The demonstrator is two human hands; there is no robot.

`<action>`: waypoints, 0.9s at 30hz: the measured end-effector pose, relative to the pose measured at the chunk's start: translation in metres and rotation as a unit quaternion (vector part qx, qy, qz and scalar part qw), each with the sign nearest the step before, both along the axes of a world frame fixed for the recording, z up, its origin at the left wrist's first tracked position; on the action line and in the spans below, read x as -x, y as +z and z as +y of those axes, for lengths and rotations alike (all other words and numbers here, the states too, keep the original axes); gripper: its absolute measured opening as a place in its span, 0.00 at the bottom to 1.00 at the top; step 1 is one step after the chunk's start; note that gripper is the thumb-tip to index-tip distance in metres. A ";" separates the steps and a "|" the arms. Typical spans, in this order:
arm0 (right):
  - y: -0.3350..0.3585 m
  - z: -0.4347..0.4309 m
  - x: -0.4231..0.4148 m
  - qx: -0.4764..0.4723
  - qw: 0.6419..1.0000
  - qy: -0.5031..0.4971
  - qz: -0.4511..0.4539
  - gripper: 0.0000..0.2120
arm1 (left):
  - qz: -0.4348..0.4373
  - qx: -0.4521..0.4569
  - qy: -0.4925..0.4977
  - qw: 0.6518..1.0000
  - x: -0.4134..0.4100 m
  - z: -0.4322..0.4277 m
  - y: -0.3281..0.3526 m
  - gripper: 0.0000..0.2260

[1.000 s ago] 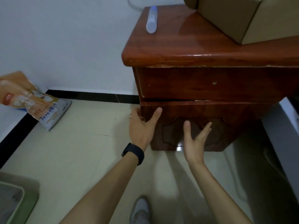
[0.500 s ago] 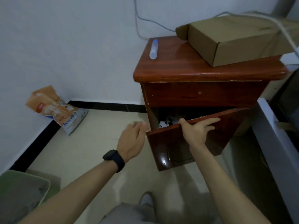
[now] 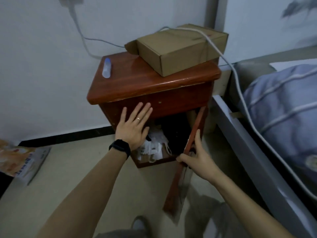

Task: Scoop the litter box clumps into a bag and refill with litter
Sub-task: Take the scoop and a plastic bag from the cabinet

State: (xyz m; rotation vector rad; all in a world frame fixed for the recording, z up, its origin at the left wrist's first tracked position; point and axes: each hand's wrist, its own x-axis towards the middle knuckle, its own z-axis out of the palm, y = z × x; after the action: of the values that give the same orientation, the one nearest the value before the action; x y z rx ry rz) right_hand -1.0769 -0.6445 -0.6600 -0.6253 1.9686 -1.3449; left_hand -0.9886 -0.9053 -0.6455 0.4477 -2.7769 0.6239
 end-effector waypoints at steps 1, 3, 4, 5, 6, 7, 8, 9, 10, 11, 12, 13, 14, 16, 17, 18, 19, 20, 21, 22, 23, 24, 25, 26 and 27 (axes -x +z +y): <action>0.002 0.009 0.001 -0.008 1.000 0.017 0.014 0.55 | 0.011 -0.013 0.001 1.000 0.002 0.001 -0.004 0.30; 0.010 0.025 -0.001 -0.036 0.997 0.044 0.060 0.49 | 0.021 -0.036 0.003 0.999 0.005 0.001 -0.009 0.29; 0.013 0.030 -0.004 -0.054 0.992 0.058 0.095 0.46 | 0.021 -0.041 0.005 0.999 0.006 0.000 -0.011 0.29; 0.015 0.033 -0.006 -0.070 0.987 0.068 0.130 0.43 | 0.020 -0.042 0.005 0.999 0.006 -0.001 -0.012 0.29; 0.017 0.037 -0.010 -0.082 0.982 0.069 0.155 0.41 | 0.018 -0.041 0.004 0.999 0.006 -0.003 -0.012 0.29; 0.019 0.039 -0.013 -0.092 0.979 0.064 0.172 0.39 | 0.018 -0.039 0.001 0.999 0.006 -0.005 -0.012 0.28; 0.020 0.043 -0.016 -0.106 0.973 0.062 0.195 0.38 | 0.019 -0.038 -0.003 0.999 0.005 -0.007 -0.013 0.28; 0.024 0.048 -0.018 -0.129 0.964 0.069 0.221 0.36 | 0.022 -0.039 -0.007 0.999 0.005 -0.008 -0.013 0.28; 0.027 0.053 -0.017 -0.158 0.952 0.082 0.247 0.34 | 0.025 -0.040 -0.011 0.999 0.005 -0.009 -0.014 0.28; 0.030 0.059 -0.012 -0.186 0.940 0.097 0.268 0.34 | 0.027 -0.042 -0.013 0.999 0.005 -0.009 -0.015 0.28; 0.034 0.064 -0.005 -0.216 0.929 0.110 0.280 0.34 | 0.030 -0.044 -0.014 0.999 0.005 -0.009 -0.015 0.28; 0.037 0.069 0.002 -0.247 0.918 0.119 0.285 0.36 | 0.032 -0.046 -0.014 0.998 0.005 -0.008 -0.016 0.29; 0.041 0.073 0.010 -0.275 0.910 0.123 0.285 0.37 | 0.036 -0.050 -0.012 0.998 0.005 -0.005 -0.018 0.29; 0.047 0.078 0.016 -0.306 0.902 0.123 0.278 0.39 | 0.049 -0.066 -0.005 0.997 0.007 0.000 -0.021 0.30; 0.048 0.078 0.014 -0.314 0.898 0.123 0.282 0.39 | 0.055 -0.076 -0.003 0.996 0.008 0.002 -0.023 0.30; 0.047 0.078 0.010 -0.323 0.890 0.121 0.297 0.40 | 0.061 -0.087 -0.002 0.994 0.009 0.003 -0.024 0.31; 0.043 0.078 0.005 -0.331 0.881 0.114 0.317 0.40 | 0.066 -0.099 -0.002 0.993 0.009 0.004 -0.025 0.31; 0.038 0.078 0.001 -0.330 0.875 0.101 0.338 0.40 | 0.071 -0.109 -0.003 0.991 0.010 0.005 -0.026 0.31; 0.033 0.078 -0.002 -0.324 0.871 0.086 0.359 0.39 | 0.075 -0.115 -0.004 0.991 0.009 0.005 -0.026 0.31; 0.029 0.079 -0.003 -0.317 0.867 0.072 0.377 0.38 | 0.077 -0.115 -0.005 0.990 0.009 0.005 -0.026 0.31; 0.027 0.080 -0.003 -0.315 0.863 0.061 0.391 0.38 | 0.077 -0.113 -0.005 0.991 0.009 0.006 -0.025 0.31; 0.026 0.081 -0.002 -0.321 0.856 0.056 0.402 0.38 | 0.080 -0.113 -0.004 0.990 0.009 0.008 -0.024 0.31; 0.026 0.081 -0.003 -0.333 0.847 0.056 0.410 0.38 | 0.081 -0.113 0.001 0.990 0.009 0.010 -0.024 0.31; 0.027 0.079 -0.005 -0.343 0.840 0.059 0.417 0.37 | 0.081 -0.115 0.005 0.990 0.008 0.014 -0.025 0.32; 0.028 0.076 -0.010 -0.349 0.834 0.062 0.422 0.37 | 0.081 -0.122 0.008 0.989 0.008 0.018 -0.027 0.33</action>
State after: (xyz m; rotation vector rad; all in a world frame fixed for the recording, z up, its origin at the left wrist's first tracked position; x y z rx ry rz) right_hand -1.0672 -0.5688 -0.6318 -1.0429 2.8026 -0.1339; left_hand -0.9965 -0.8873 -0.6724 0.5453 -2.7047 0.2378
